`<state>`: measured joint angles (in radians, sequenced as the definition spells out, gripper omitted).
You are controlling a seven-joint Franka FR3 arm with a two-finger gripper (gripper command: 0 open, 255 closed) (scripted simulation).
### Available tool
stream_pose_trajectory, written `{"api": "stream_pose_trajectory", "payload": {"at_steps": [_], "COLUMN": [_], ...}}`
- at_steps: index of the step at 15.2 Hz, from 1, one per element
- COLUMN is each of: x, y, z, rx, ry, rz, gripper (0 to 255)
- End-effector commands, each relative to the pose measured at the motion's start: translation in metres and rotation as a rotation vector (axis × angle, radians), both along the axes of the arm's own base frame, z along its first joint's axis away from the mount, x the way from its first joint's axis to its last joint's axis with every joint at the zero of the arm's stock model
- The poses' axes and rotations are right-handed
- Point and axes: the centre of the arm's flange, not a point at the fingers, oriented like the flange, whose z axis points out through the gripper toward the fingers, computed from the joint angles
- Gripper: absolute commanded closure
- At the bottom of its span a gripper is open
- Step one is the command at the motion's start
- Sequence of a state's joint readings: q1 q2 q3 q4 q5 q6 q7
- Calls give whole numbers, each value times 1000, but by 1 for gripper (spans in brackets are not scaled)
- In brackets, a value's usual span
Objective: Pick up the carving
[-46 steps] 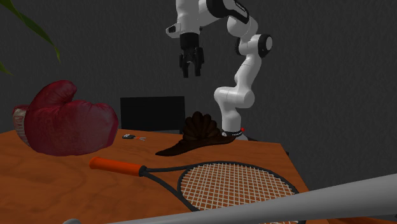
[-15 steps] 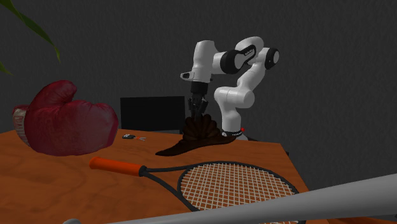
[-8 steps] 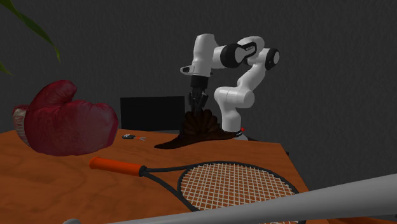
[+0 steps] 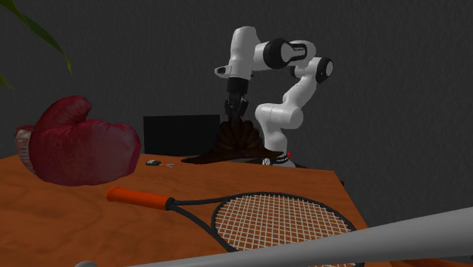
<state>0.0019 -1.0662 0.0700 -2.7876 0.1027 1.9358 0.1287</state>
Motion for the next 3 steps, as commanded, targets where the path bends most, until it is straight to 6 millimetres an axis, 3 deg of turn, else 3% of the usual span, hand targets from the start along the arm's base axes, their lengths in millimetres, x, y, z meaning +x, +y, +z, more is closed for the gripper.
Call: {"api": "stream_pose_trajectory", "payload": {"at_steps": [1,3], "x": [1,1], "y": [0,0], "z": [11,12], "rx": [0,0], "ry": [-1,-1], "rz": [0,0], "gripper": [255,255]}}
